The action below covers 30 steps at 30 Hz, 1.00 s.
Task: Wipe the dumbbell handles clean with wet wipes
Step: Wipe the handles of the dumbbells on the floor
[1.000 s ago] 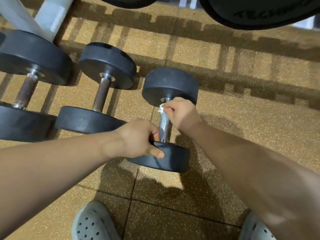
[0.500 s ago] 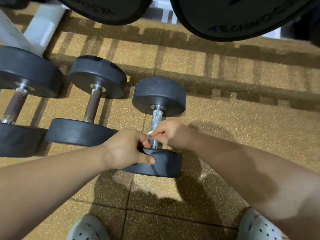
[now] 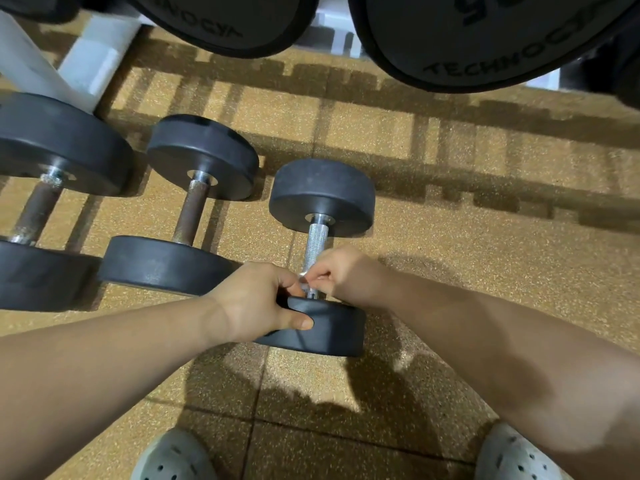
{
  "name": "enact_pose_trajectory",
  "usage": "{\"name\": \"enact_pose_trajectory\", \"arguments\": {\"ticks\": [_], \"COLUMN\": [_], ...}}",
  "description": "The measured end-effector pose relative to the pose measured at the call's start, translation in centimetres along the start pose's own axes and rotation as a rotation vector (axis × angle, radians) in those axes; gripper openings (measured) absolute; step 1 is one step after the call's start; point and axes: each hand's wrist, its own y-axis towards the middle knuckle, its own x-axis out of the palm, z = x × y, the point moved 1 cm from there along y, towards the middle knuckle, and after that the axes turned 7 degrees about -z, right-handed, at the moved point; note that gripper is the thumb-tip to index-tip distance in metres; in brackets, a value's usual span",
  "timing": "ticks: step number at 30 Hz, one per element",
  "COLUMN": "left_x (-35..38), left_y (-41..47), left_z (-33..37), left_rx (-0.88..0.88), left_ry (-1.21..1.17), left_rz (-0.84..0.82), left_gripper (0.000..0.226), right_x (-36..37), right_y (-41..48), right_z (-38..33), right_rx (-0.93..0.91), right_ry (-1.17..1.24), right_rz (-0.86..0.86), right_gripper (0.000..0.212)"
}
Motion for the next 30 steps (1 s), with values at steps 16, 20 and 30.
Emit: {"name": "enact_pose_trajectory", "arguments": {"ticks": [16, 20, 30], "left_x": [-10.7, -13.5, -12.4], "left_y": [-2.6, -3.8, -4.3], "left_z": [-4.5, -8.6, -15.4], "left_rx": [-0.224, -0.389, -0.43], "left_ry": [0.026, 0.135, 0.021], "left_rz": [0.483, 0.468, 0.389], "left_gripper": [0.024, 0.044, 0.112], "right_x": [-4.6, -6.1, -5.7], "right_y": [6.0, 9.5, 15.1], "right_z": [-5.5, -8.9, -11.9], "right_rx": [0.015, 0.007, 0.207], "right_ry": [0.141, 0.131, 0.1], "right_rz": [0.203, 0.216, 0.149], "right_gripper": [0.013, 0.017, 0.019]}}
